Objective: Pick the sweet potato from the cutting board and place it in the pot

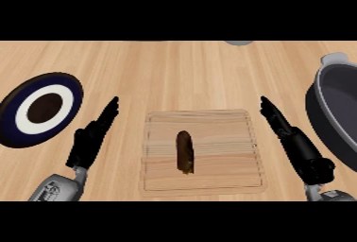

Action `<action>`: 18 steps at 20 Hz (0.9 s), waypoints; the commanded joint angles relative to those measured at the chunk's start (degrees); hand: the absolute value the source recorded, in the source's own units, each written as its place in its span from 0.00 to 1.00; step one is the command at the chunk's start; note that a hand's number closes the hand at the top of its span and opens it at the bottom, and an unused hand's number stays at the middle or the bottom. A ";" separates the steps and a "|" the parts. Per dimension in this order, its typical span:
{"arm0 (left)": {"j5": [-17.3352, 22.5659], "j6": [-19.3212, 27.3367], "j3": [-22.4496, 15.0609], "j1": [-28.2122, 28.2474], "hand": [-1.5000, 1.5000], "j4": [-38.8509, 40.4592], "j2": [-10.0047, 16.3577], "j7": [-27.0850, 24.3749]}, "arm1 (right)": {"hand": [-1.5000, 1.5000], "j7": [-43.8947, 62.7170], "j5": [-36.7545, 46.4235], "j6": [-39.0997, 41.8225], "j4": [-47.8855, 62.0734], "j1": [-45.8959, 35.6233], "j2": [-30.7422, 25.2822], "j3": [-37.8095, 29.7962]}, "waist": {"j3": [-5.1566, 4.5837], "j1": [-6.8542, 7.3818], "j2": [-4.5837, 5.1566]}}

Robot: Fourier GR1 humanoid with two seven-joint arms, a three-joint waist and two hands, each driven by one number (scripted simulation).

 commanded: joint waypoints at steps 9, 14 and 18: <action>3.90 -4.20 0.18 2.90 0.50 2.80 -0.65 2.74 | 0.00 15.99 44.95 -21.55 1.70 -12.30 -2.26 12.86 | -0.42 -0.35 0.25; 5.66 -6.94 0.86 3.00 0.50 2.85 -0.11 2.30 | 0.00 16.76 63.24 -34.27 1.72 -12.16 13.38 24.90 | 0.20 0.24 1.37; 5.66 -7.10 1.11 2.65 0.50 3.01 -0.69 2.25 | 0.00 32.86 78.76 -27.20 6.60 -15.87 23.87 31.33 | 0.14 0.04 1.49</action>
